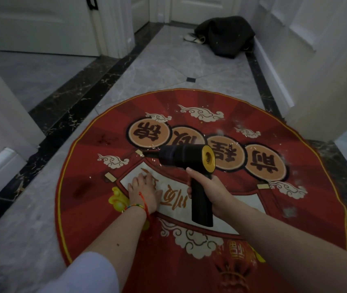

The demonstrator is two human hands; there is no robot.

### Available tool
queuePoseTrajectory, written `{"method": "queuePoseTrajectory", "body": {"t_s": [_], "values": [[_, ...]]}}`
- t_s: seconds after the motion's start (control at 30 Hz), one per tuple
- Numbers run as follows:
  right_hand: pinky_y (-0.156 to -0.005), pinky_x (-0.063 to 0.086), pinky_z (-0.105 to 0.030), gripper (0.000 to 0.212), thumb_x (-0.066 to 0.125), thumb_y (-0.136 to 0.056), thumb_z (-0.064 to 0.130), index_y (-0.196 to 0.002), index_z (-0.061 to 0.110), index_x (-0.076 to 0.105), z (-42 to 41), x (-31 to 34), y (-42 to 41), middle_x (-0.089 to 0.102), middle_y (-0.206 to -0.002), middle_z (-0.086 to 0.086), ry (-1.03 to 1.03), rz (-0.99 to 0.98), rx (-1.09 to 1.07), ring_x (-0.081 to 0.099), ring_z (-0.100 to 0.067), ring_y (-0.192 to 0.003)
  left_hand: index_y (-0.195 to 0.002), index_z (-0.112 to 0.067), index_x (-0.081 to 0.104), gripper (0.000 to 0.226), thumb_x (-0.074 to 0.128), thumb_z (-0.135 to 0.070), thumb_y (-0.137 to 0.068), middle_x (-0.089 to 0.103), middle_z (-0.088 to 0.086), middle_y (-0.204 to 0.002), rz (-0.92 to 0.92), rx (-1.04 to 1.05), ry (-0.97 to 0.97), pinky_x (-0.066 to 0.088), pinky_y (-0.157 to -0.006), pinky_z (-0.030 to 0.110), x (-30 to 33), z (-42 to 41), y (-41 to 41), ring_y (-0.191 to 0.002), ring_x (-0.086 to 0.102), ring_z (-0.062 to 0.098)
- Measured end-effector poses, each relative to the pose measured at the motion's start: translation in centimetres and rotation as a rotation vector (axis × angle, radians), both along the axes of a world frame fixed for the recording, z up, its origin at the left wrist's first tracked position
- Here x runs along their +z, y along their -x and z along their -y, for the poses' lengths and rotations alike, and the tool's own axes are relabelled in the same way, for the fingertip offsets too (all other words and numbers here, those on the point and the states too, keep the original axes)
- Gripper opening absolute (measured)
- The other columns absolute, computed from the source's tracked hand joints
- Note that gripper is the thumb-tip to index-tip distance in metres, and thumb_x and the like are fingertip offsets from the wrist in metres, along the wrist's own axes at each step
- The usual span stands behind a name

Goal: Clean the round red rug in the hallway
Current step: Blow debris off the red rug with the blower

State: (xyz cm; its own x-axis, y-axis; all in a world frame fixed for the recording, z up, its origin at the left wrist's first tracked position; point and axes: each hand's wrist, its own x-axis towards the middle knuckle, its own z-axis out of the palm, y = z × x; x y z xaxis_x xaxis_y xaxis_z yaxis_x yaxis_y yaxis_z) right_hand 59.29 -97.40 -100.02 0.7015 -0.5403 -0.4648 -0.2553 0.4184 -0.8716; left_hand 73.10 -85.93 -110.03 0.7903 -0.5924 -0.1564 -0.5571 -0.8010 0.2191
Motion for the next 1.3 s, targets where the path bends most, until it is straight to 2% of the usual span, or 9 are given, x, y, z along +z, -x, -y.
{"method": "queuePoseTrajectory", "body": {"t_s": [0.2, 0.47, 0.7, 0.83, 1.3], "values": [[-0.057, 0.050, -0.032, 0.028, 0.073, -0.081, 0.026, -0.093, 0.004, 0.061, 0.0, -0.3, 0.3, 0.058, -0.070, -0.008, -0.016, -0.024, 0.005, 0.059, -0.019, -0.060, -0.149, -0.016, 0.019, 0.073, 0.048, -0.049, -0.091, 0.018, 0.011, -0.154, -0.038, -0.028, -0.032, 0.017, -0.115, 0.042, 0.0, -0.3, -0.3, -0.140, 0.021, 0.029], [-0.064, 0.050, -0.034, 0.030, 0.073, -0.080, 0.030, -0.095, 0.005, 0.064, -0.2, -1.2, -0.4, 0.061, -0.071, -0.007, -0.015, -0.044, -0.030, 0.061, -0.020, -0.064, -0.149, -0.016, 0.016, 0.079, 0.051, -0.053, -0.089, 0.013, 0.013, -0.156, -0.050, -0.069, -0.083, 0.016, -0.116, 0.043, -0.6, -0.7, -0.5, -0.141, 0.017, 0.031], [-0.054, 0.052, -0.029, 0.026, 0.069, -0.084, 0.029, -0.091, 0.005, 0.062, -0.5, -1.4, -0.8, 0.059, -0.070, -0.006, -0.051, -0.031, -0.046, 0.060, -0.017, -0.060, -0.149, -0.017, 0.016, 0.078, 0.052, -0.053, -0.089, 0.010, 0.011, -0.157, -0.069, -0.049, -0.090, 0.016, -0.115, 0.044, -0.7, -0.4, -0.5, -0.142, 0.014, 0.031], [-0.059, 0.052, -0.031, 0.028, 0.071, -0.083, 0.029, -0.093, 0.004, 0.062, -0.5, -1.6, -1.7, 0.060, -0.071, -0.007, -0.060, -0.024, -0.058, 0.061, -0.019, -0.062, -0.148, -0.018, 0.017, 0.077, 0.052, -0.053, -0.089, 0.011, 0.010, -0.156, -0.069, -0.041, -0.082, 0.015, -0.115, 0.044, -0.8, -0.4, -0.5, -0.142, 0.013, 0.031], [-0.060, 0.051, -0.031, 0.028, 0.069, -0.084, 0.031, -0.095, 0.006, 0.063, 0.1, -1.5, -2.3, 0.060, -0.071, -0.008, -0.020, -0.040, 0.016, 0.061, -0.018, -0.061, -0.150, -0.021, 0.015, 0.081, 0.050, -0.058, -0.088, 0.009, 0.010, -0.157, -0.081, -0.075, -0.078, 0.014, -0.116, 0.043, -0.4, -1.1, -1.0, -0.143, 0.011, 0.029]]}}
